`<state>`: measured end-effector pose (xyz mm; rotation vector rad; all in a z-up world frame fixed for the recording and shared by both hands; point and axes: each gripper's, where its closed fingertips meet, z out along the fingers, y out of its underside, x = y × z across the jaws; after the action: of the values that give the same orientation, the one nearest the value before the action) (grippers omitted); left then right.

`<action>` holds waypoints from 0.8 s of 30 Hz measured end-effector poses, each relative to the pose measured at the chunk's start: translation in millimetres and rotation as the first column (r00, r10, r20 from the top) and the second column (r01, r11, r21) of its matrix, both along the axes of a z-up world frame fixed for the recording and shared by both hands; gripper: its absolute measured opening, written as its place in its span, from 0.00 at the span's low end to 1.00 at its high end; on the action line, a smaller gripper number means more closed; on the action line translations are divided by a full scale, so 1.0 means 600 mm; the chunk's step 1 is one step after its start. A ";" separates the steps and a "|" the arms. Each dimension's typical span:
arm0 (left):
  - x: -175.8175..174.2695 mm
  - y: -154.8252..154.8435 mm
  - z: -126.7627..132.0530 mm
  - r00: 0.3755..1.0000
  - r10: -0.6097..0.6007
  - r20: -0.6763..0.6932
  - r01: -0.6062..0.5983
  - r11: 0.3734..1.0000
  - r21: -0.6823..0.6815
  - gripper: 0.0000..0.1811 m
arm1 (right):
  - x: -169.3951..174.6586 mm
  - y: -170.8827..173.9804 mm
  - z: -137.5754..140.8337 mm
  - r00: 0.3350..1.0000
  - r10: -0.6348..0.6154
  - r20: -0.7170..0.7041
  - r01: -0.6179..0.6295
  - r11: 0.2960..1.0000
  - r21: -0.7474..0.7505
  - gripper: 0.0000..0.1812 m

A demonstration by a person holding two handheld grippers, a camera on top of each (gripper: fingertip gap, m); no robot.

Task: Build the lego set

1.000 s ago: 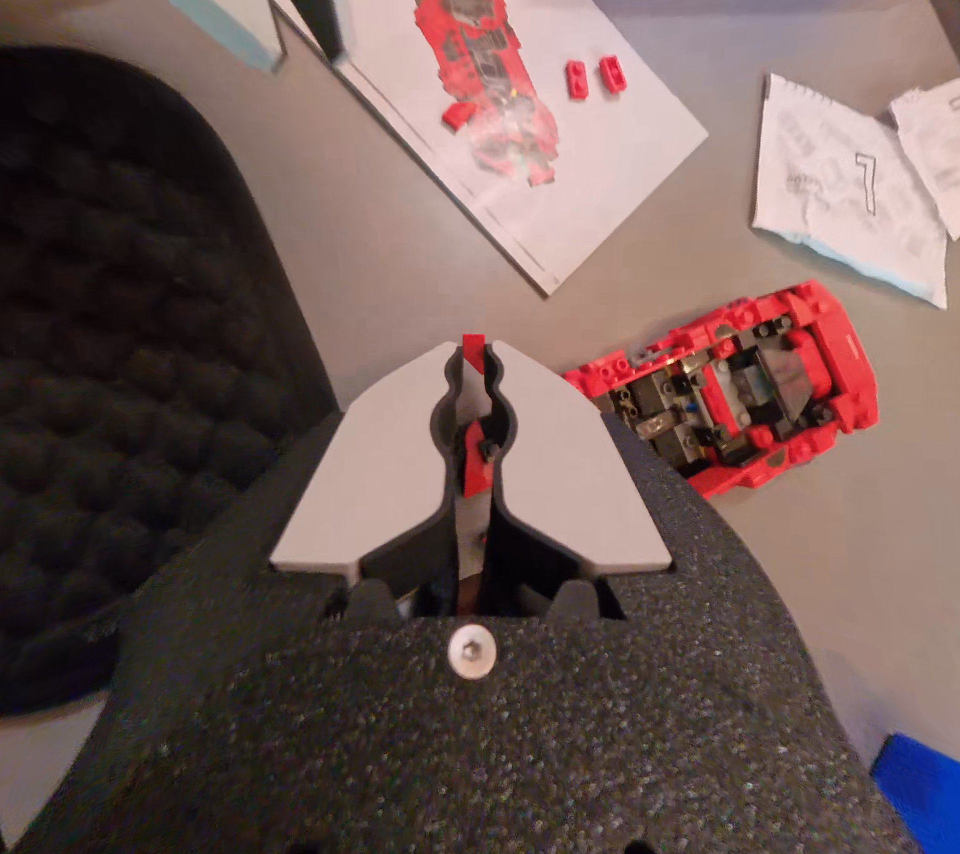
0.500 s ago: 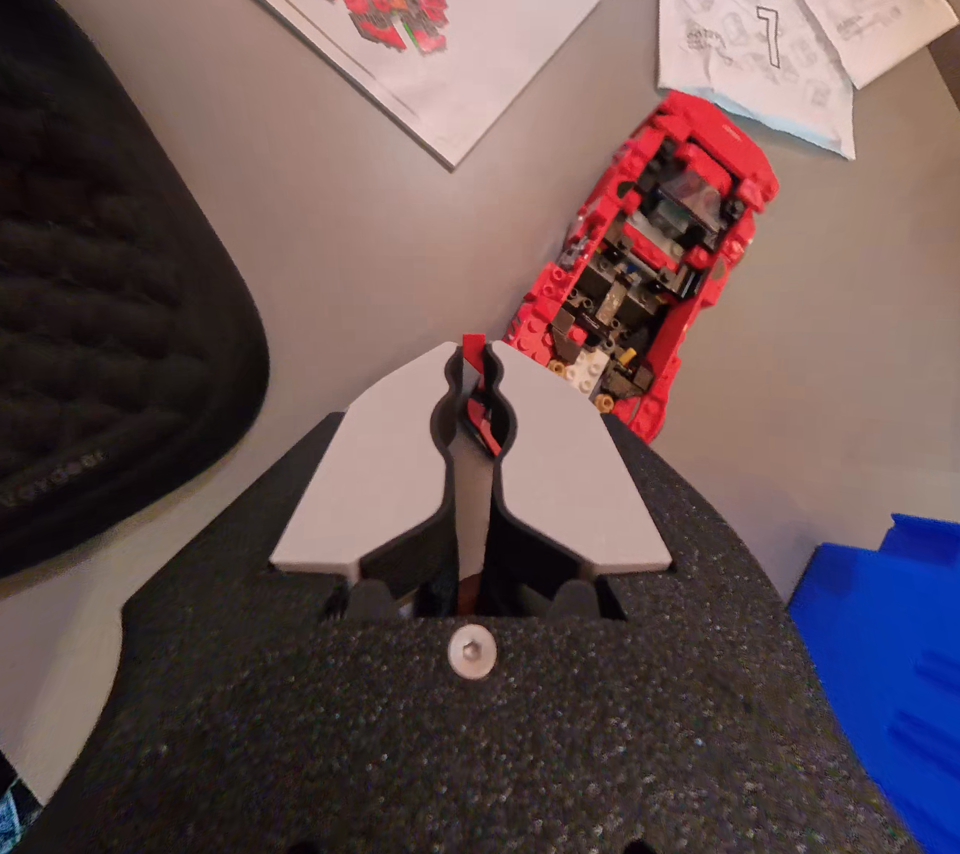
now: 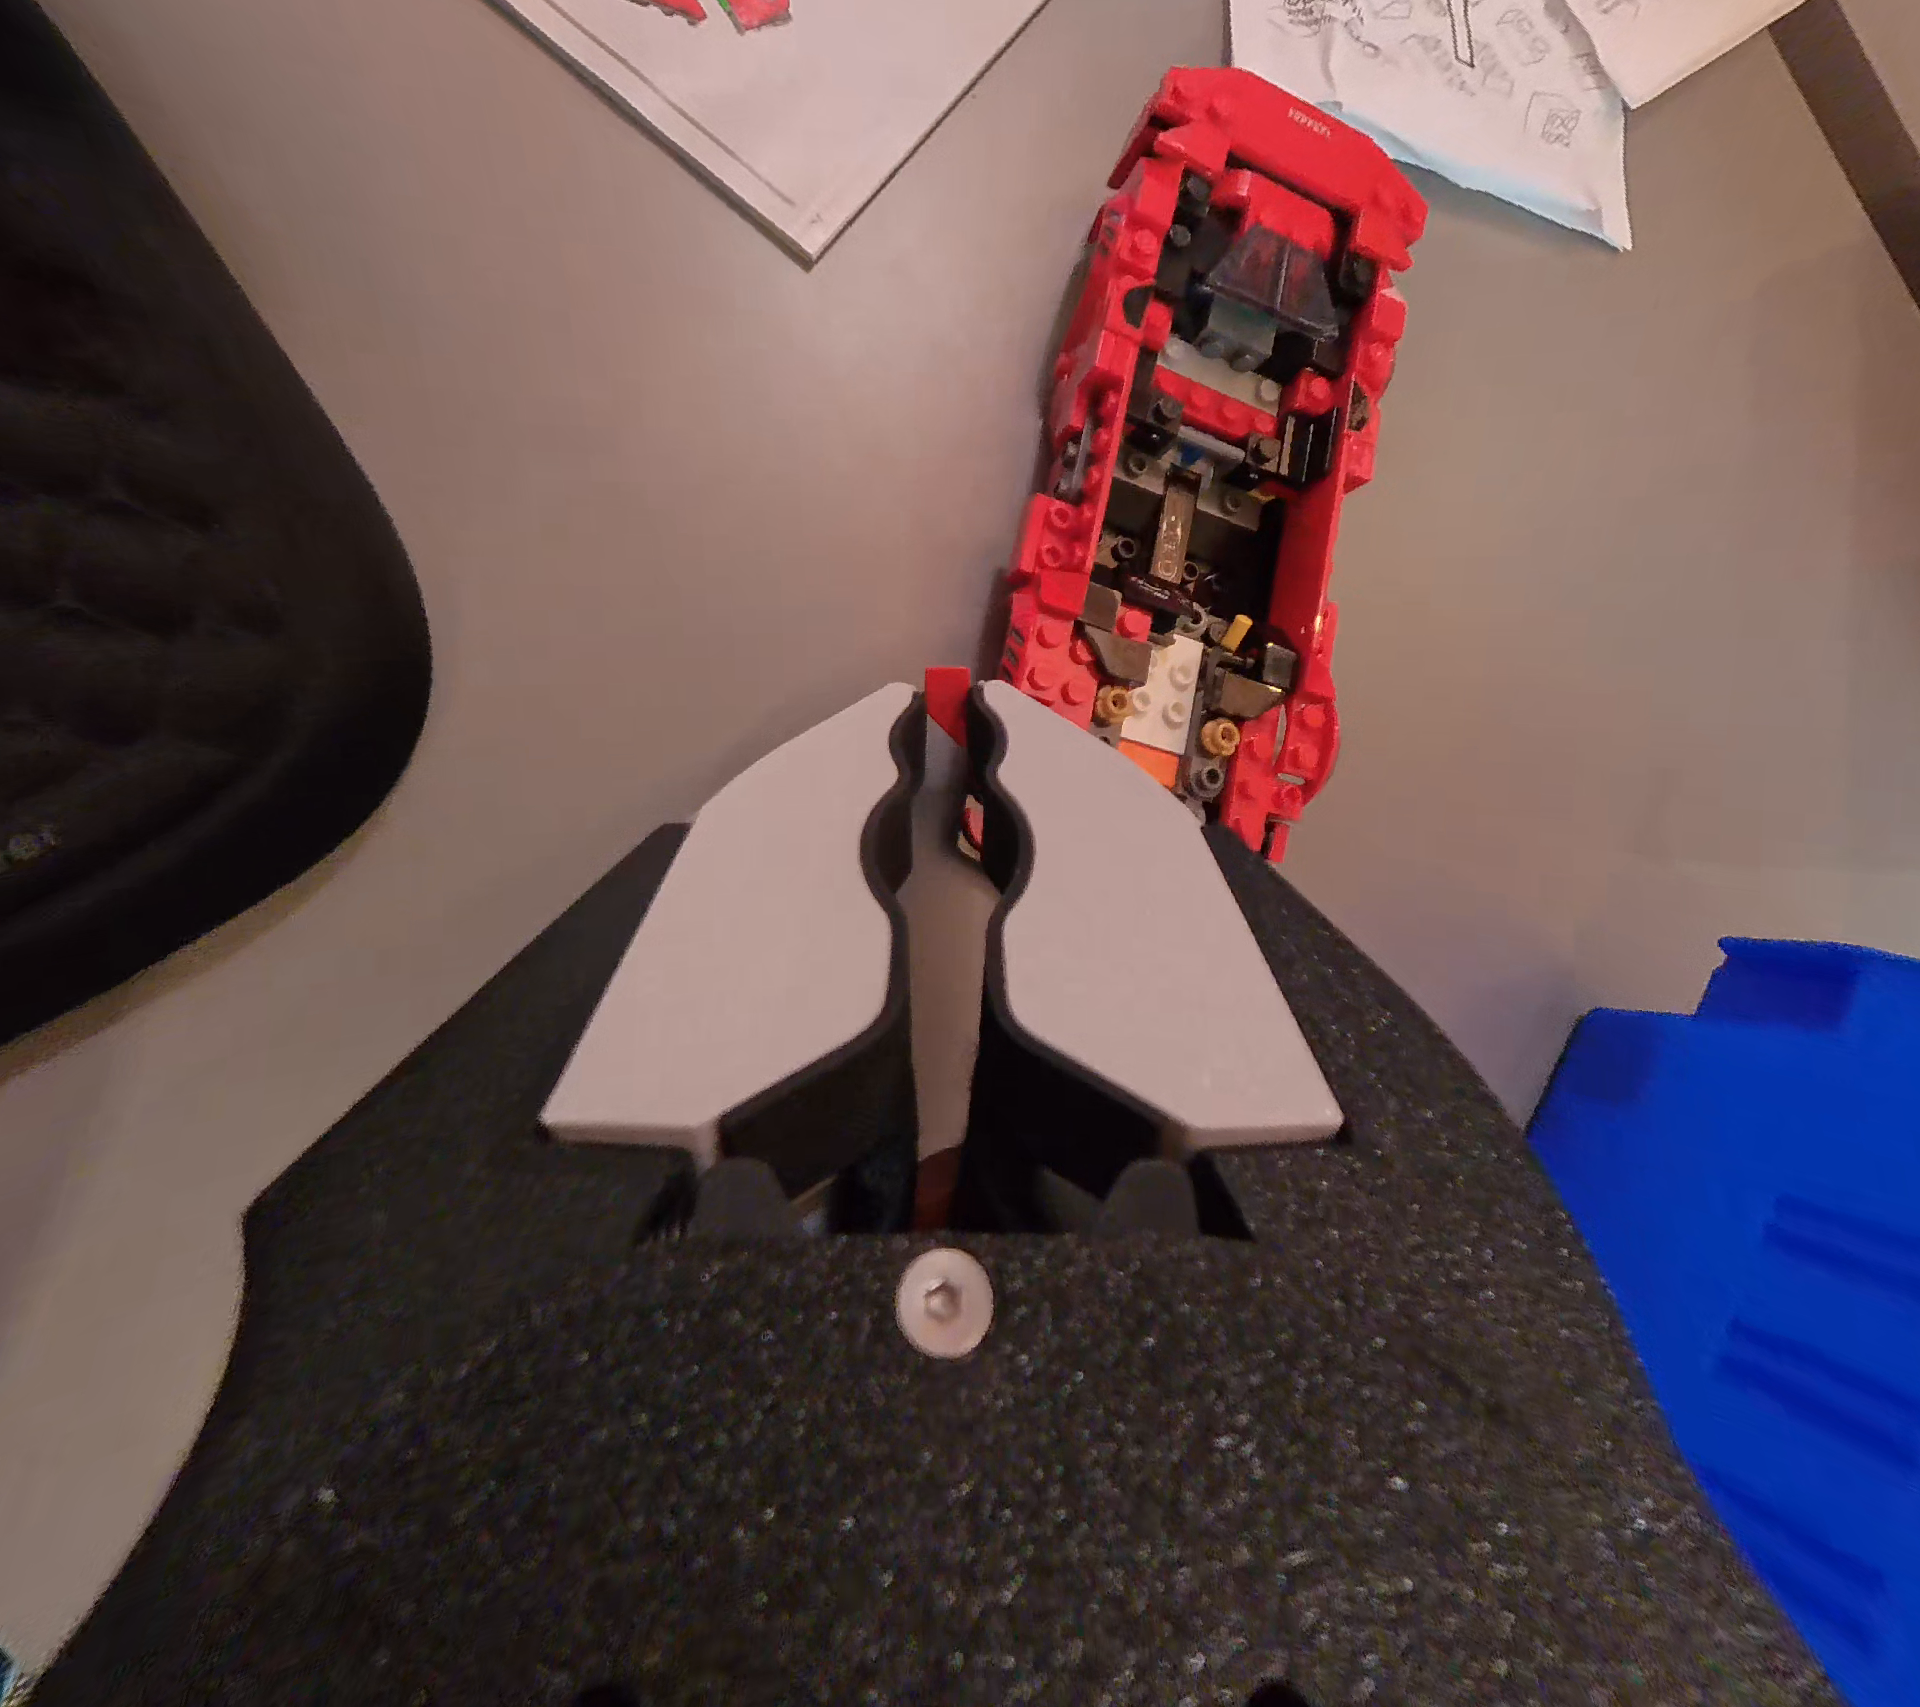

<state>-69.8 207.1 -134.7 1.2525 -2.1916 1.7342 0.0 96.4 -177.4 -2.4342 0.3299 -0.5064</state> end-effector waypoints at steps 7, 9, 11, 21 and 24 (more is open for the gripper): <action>0.002 -0.008 -0.001 1.000 -0.010 0.001 0.010 1.000 0.007 0.07 | -0.028 0.004 0.019 0.995 0.101 0.009 -0.101 0.994 0.045 0.04; 0.002 -0.013 -0.001 1.000 -0.018 0.002 0.018 1.000 0.008 0.07 | -0.043 0.005 0.027 0.988 0.151 0.016 -0.152 0.987 0.057 0.04; 0.001 -0.021 -0.001 0.999 -0.033 0.004 0.033 0.999 0.010 0.07 | -0.050 0.000 0.032 0.988 0.156 0.017 -0.156 0.986 0.056 0.04; -0.001 -0.073 0.012 0.994 -0.110 0.002 0.110 0.993 -0.037 0.04 | -0.096 0.037 0.078 0.899 0.428 0.097 -0.437 0.893 0.112 0.04; -0.003 -0.082 0.030 0.993 -0.121 0.013 0.122 0.990 -0.074 0.04 | -0.108 0.063 0.104 0.812 0.558 0.171 -0.578 0.809 0.108 0.04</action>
<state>-71.5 157.8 -117.0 1.0729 -2.1371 1.7600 -65.0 134.1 -115.1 -2.1821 -0.4068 -0.3481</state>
